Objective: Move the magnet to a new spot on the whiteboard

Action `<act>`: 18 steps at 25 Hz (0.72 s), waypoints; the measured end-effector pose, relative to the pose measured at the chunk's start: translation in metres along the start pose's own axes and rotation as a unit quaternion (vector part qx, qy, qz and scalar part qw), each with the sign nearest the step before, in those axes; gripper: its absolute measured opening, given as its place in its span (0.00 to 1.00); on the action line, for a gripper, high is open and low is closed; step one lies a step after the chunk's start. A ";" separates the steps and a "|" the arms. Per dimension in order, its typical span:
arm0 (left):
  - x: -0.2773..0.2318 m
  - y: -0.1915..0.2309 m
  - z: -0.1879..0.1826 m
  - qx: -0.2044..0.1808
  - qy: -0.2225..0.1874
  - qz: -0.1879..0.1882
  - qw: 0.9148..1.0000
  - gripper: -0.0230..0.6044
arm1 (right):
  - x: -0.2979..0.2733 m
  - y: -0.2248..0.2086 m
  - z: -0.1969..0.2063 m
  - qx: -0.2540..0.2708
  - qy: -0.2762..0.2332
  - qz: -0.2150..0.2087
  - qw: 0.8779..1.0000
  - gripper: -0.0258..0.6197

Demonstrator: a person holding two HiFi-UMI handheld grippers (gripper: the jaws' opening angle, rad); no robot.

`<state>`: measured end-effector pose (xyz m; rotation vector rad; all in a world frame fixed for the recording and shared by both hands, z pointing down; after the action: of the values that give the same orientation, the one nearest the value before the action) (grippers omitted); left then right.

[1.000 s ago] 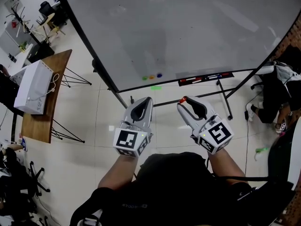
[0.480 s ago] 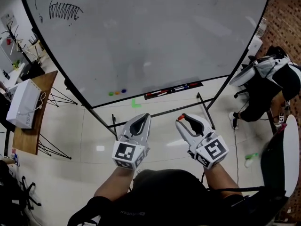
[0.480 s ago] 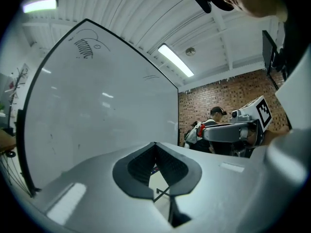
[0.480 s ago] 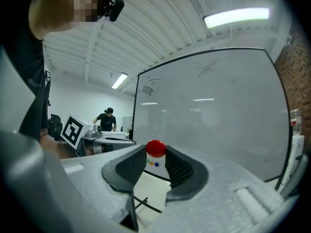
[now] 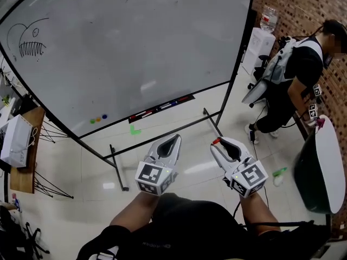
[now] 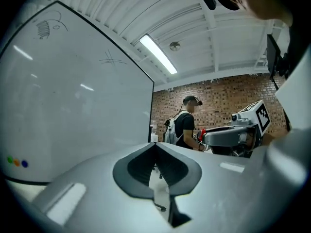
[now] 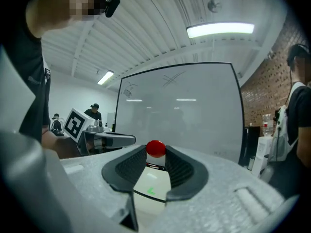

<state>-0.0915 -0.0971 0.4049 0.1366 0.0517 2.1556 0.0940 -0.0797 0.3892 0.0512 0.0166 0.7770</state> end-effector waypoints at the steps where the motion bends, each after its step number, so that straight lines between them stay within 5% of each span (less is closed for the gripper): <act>1: -0.008 -0.008 0.001 -0.004 0.000 0.008 1.000 0.06 | 0.007 -0.010 -0.001 -0.001 -0.002 0.006 1.000 0.21; 7: -0.053 -0.030 0.002 -0.028 0.016 0.037 0.999 0.06 | 0.021 -0.059 -0.009 0.004 -0.023 0.029 0.999 0.21; 18: -0.175 0.004 -0.009 -0.030 -0.012 0.041 0.999 0.06 | -0.042 -0.179 -0.042 0.050 -0.024 0.027 0.998 0.21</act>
<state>0.0003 -0.2445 0.3829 0.1318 -0.0336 2.2345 0.1874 -0.2350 0.3379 0.1649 0.0092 0.8276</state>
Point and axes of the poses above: the fingertips, and each gripper's own axes: x backward along the fingers, y to its left, z out of its underside, the point moved 6 cm from there along x, backward along the fingers, and after that the axes turned 5 degrees about -y, right-handed, at the moved point
